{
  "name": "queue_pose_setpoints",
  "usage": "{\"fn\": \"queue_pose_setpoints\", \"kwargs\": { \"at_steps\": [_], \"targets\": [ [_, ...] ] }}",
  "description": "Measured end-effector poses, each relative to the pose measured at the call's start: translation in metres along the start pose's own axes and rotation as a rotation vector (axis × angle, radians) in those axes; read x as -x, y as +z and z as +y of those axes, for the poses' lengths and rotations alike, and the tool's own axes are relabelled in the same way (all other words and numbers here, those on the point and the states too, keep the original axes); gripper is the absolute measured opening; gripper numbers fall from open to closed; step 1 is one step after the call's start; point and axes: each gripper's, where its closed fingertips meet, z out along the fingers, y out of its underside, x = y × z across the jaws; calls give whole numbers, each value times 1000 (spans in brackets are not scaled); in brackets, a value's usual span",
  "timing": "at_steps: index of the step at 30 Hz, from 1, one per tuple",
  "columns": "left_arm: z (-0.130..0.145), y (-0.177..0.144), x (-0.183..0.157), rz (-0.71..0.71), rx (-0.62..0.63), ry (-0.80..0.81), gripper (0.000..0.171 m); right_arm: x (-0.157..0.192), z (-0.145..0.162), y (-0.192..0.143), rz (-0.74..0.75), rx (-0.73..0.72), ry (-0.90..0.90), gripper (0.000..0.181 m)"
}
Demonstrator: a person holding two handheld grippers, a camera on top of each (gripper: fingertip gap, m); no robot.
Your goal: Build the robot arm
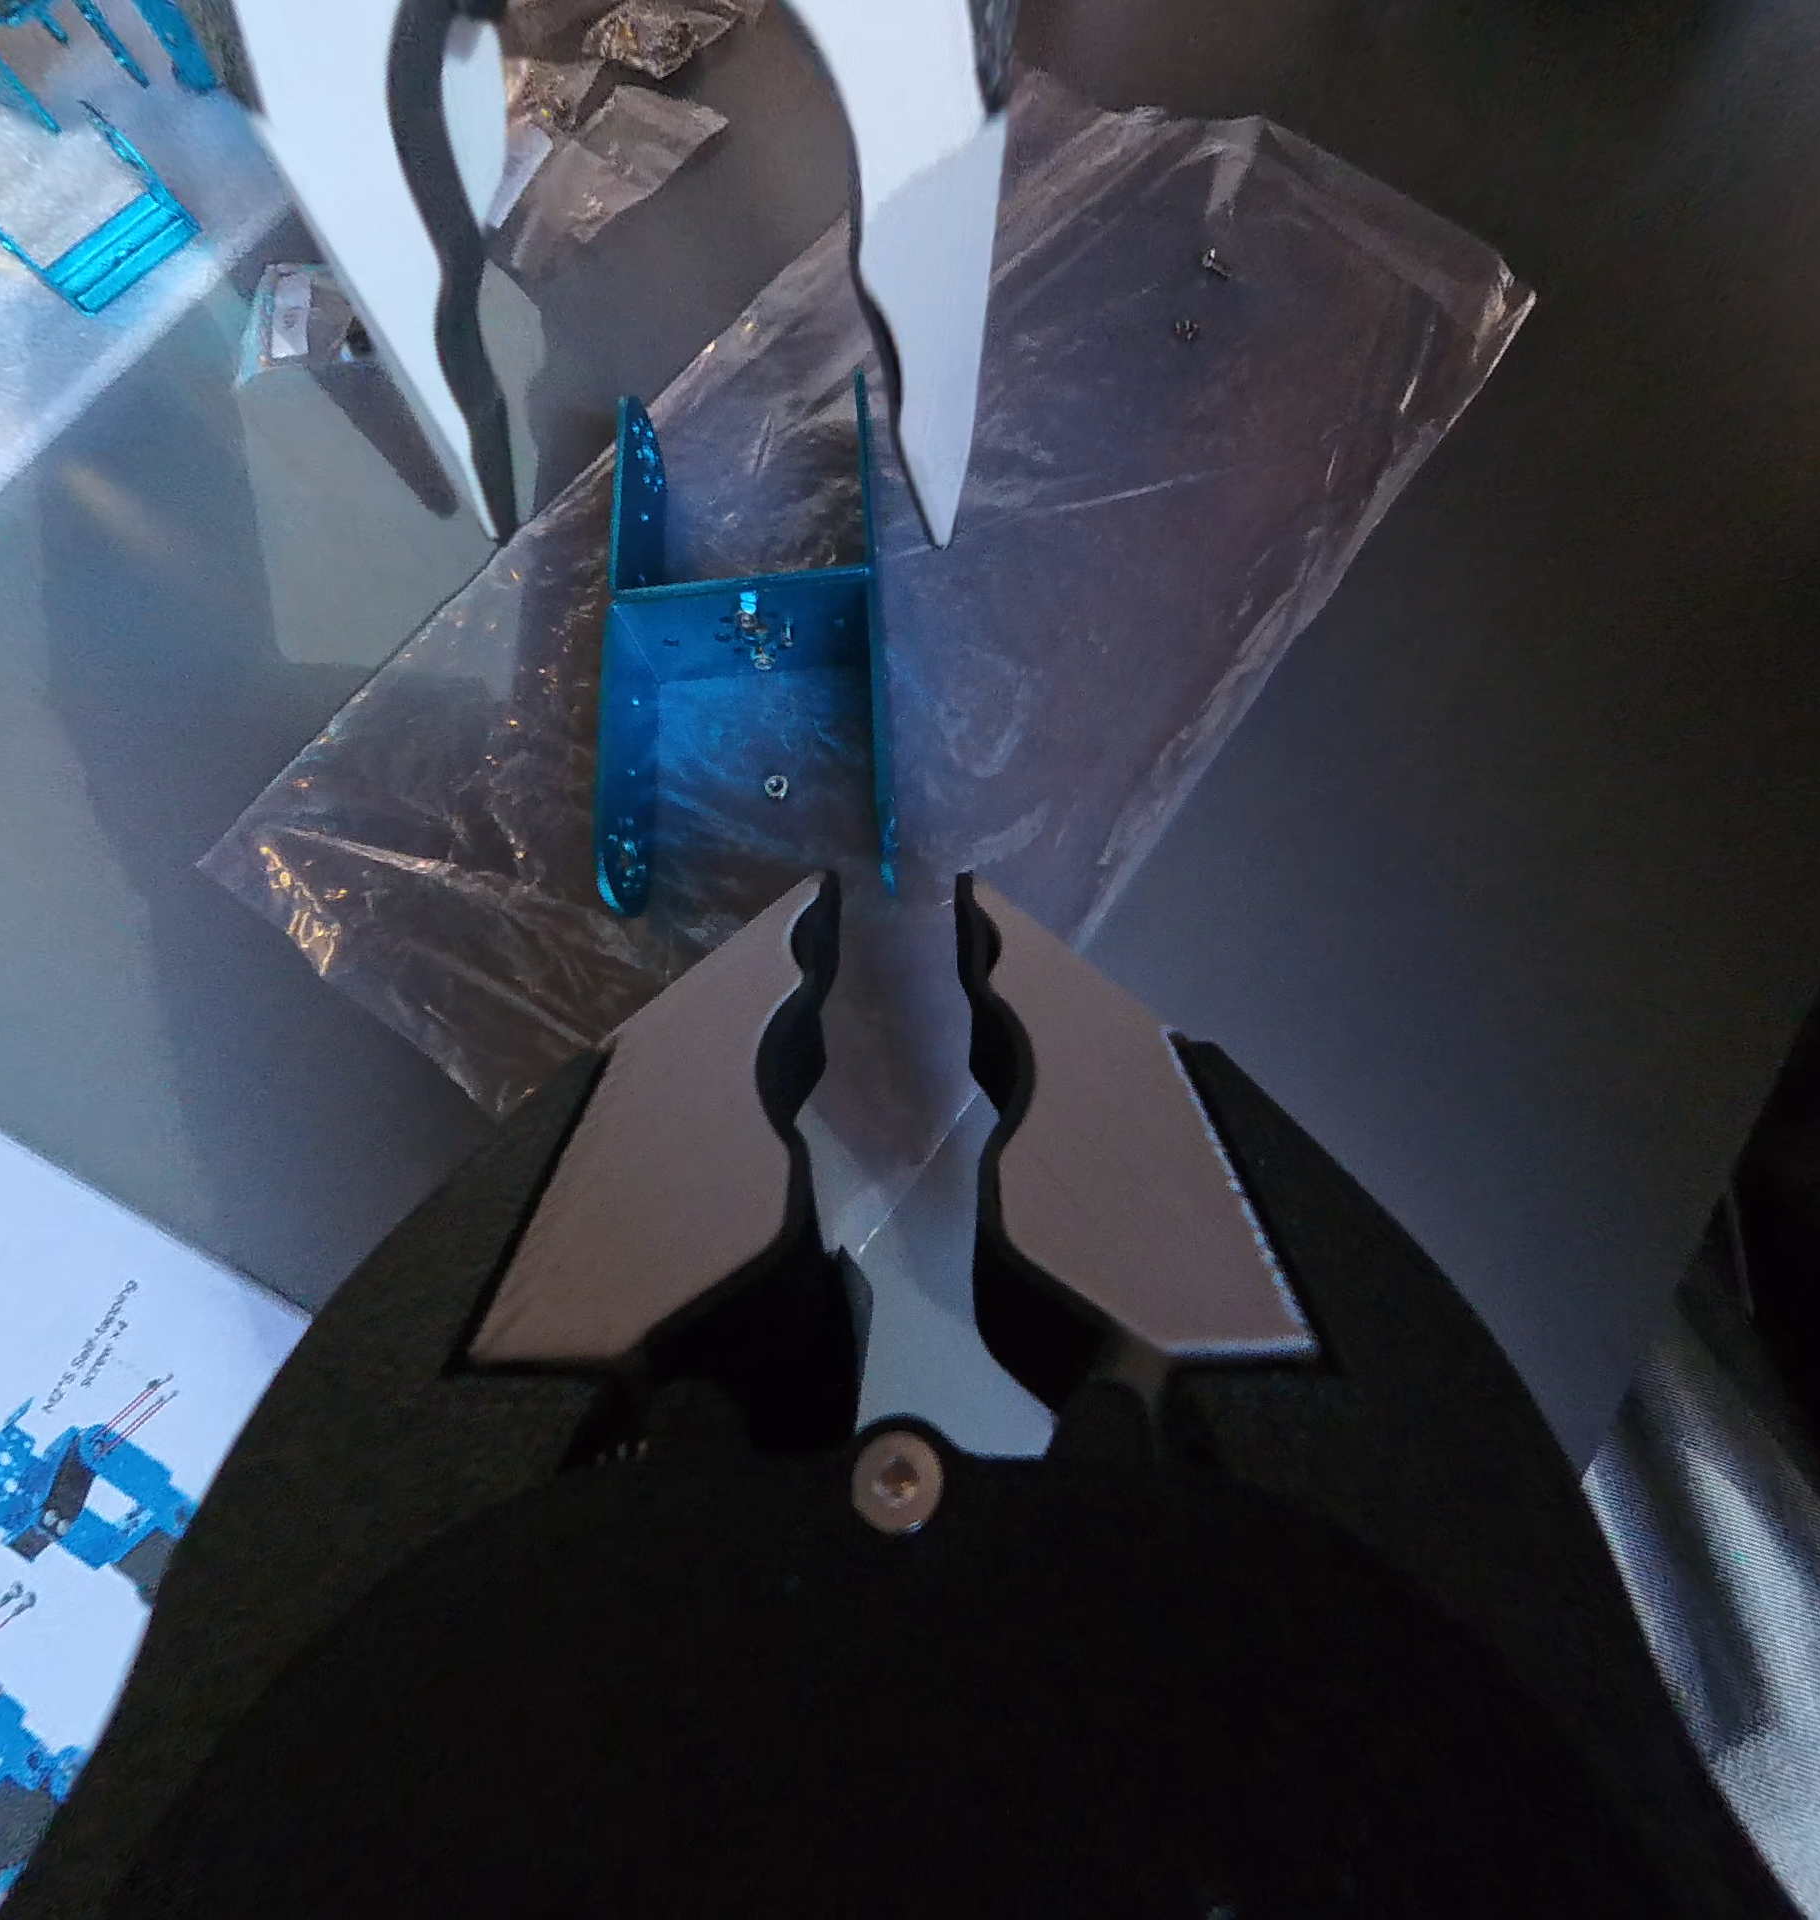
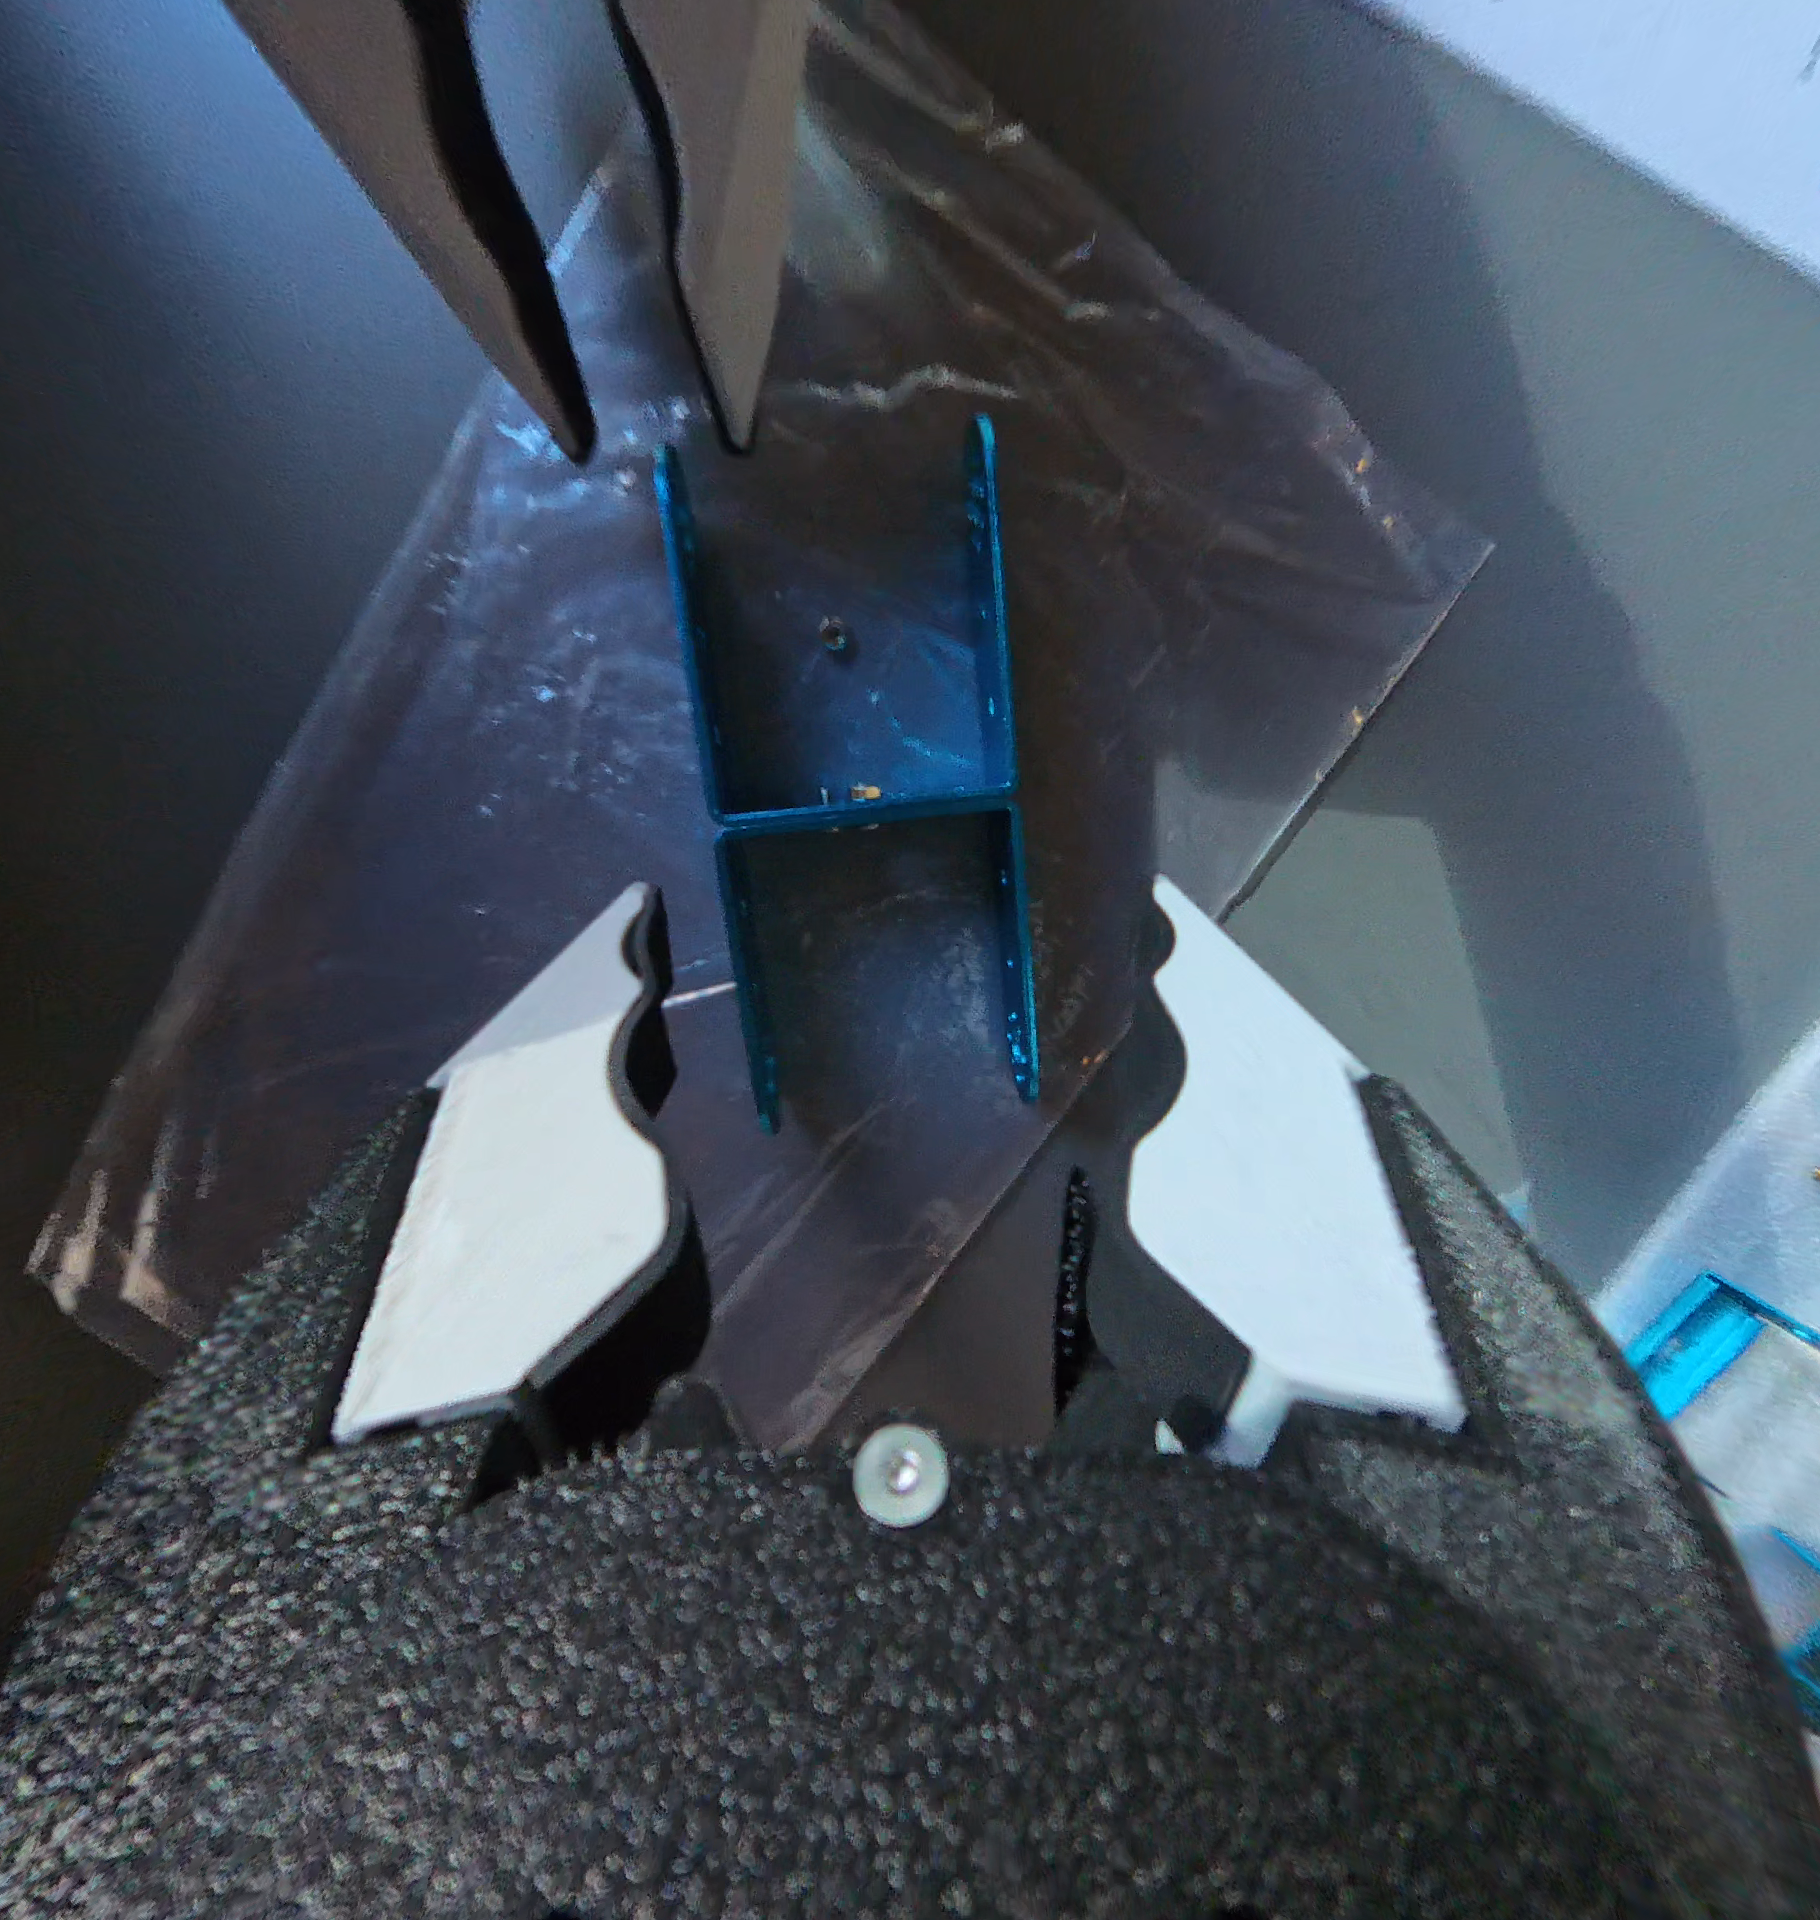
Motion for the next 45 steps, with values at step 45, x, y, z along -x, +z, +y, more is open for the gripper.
{"fn": "queue_pose_setpoints", "kwargs": {
  "at_steps": [45],
  "targets": [
    [-9,-35,-9,-433,-149,-322,27,26,-30,5,-29,-161,-232,37]
  ]
}}
